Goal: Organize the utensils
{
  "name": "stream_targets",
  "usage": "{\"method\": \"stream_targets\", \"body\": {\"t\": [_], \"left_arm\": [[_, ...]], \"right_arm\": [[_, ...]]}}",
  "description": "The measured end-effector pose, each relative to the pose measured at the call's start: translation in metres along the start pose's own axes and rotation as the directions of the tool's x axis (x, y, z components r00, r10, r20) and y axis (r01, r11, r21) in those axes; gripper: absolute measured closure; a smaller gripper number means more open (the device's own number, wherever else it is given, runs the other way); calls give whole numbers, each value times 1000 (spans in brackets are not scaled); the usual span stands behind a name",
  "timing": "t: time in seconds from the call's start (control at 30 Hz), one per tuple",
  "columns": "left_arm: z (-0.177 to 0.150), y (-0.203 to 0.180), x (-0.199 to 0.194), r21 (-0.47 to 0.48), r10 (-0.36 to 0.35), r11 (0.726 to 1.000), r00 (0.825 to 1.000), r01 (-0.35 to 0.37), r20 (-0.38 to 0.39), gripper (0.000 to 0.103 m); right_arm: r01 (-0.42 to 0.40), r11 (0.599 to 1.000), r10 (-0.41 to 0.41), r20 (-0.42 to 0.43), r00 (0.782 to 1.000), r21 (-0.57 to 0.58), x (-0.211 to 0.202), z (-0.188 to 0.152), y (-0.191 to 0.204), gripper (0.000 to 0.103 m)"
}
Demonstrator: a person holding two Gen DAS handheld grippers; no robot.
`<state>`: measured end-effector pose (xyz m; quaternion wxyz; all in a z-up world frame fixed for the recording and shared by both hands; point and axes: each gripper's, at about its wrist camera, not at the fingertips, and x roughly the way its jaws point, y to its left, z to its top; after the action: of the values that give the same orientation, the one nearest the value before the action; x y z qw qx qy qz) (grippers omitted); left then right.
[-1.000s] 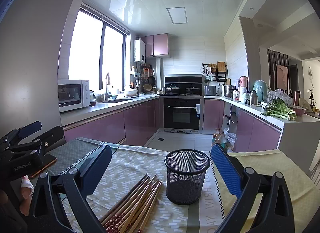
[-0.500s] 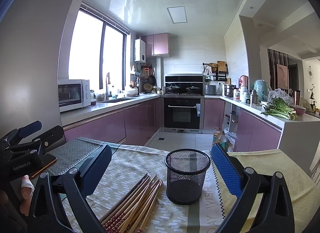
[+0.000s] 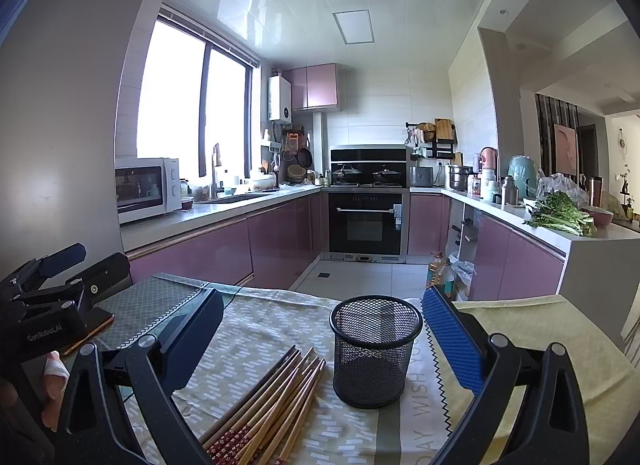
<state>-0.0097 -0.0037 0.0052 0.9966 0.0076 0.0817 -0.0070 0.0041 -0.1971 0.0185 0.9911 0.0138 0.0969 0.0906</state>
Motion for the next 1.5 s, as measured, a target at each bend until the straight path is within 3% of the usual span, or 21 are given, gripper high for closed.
{"method": "stream_targets", "body": {"t": [0.27, 0.4, 0.5, 0.57, 0.63, 0.77, 0.87, 1.03, 1.13, 1.3, 1.33, 1.5], "left_arm": [[-2, -2, 9, 11, -22, 1000, 999, 22, -31, 6], [-5, -5, 22, 43, -41, 998, 995, 45, -90, 6], [-11, -9, 38, 77, -64, 994, 984, 77, -167, 6], [-19, -11, 53, 93, -77, 990, 969, 102, -235, 8], [-27, -12, 67, 102, -100, 985, 947, 137, -306, 16], [-49, -21, 94, 112, -162, 966, 887, 232, -433, 26], [-64, -31, 107, 113, -208, 947, 841, 302, -499, 31], [-80, -47, 126, 121, -241, 920, 783, 372, -574, 39], [-84, -54, 136, 124, -241, 913, 757, 390, -608, 45], [-91, -57, 148, 96, -250, 908, 712, 407, -656, 59], [-92, -56, 150, 84, -260, 907, 707, 412, -658, 59], [-89, -54, 152, 63, -273, 906, 692, 418, -668, 59]], "right_arm": [[-15, 1000, 15, -25, 1000, -2, 4, 0, -2, 7], [-48, 998, 44, -115, 992, -27, 17, -10, 3, 7], [-81, 996, 72, -220, 973, -33, 30, -21, 4, 7], [-100, 994, 86, -297, 951, -33, 39, -31, 5, 10], [-115, 993, 95, -370, 924, -31, 49, -39, 5, 19], [-130, 991, 119, -502, 857, 14, 70, -59, 0, 39], [-136, 988, 151, -551, 820, 68, 80, -69, -7, 50], [-151, 987, 158, -593, 790, 61, 87, -74, -1, 60], [-158, 985, 168, -617, 769, 72, 90, -74, -2, 64], [-153, 986, 164, -636, 754, 72, 95, -76, -10, 72], [-150, 986, 159, -639, 752, 68, 96, -75, -11, 76], [-155, 986, 152, -648, 746, 54, 101, -75, -12, 77]]}}
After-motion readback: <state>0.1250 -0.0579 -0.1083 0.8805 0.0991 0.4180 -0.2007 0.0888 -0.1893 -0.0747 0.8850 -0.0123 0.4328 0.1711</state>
